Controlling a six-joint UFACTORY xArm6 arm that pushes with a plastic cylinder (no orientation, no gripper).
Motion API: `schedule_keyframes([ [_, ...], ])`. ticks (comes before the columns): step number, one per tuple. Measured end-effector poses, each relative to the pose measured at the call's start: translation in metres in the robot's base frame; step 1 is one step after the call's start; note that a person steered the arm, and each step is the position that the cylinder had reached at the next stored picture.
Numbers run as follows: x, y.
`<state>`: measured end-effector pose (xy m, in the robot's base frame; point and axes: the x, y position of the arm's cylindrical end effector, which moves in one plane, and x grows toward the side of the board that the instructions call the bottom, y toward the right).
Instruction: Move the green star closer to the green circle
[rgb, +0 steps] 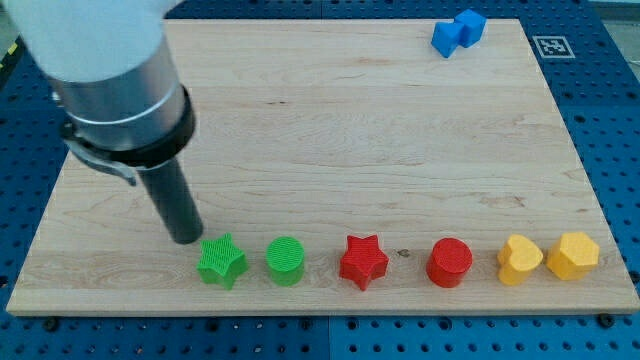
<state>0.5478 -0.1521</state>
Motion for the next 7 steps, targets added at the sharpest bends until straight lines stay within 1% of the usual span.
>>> schedule_keyframes([
  [2, 0.027, -0.01],
  [4, 0.029, -0.004],
  [7, 0.03, 0.046],
])
